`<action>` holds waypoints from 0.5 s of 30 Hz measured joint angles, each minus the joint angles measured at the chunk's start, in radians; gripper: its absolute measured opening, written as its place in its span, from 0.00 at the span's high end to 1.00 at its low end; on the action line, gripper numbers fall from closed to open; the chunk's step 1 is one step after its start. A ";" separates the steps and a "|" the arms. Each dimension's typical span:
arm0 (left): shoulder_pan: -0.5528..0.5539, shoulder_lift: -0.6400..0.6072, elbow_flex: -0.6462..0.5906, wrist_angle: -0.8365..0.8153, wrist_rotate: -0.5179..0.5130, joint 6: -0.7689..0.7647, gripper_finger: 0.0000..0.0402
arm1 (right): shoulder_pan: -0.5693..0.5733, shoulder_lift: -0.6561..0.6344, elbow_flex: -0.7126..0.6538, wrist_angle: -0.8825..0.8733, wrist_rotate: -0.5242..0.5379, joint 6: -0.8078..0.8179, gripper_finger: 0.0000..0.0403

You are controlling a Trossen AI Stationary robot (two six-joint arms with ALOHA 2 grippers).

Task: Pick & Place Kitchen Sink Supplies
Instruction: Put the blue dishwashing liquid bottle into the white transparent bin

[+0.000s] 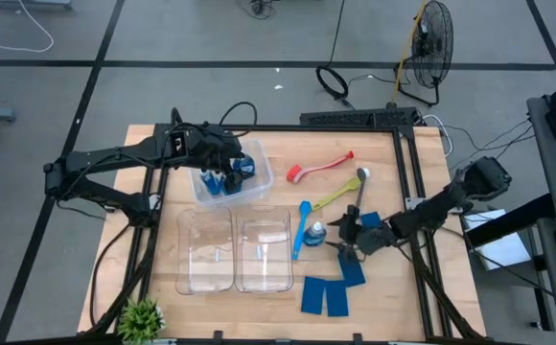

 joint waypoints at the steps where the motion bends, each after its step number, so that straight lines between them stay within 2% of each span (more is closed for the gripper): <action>1: 0.000 0.000 0.000 0.000 0.000 0.000 0.16 | -0.023 0.008 0.000 0.022 -0.034 -0.001 0.32; 6: 0.000 0.000 0.000 0.000 0.000 0.000 0.15 | -0.085 0.078 0.000 0.187 -0.195 -0.045 0.33; 15: 0.000 0.000 0.000 0.000 0.000 0.013 0.18 | -0.105 0.249 0.000 0.444 -0.207 -0.152 0.33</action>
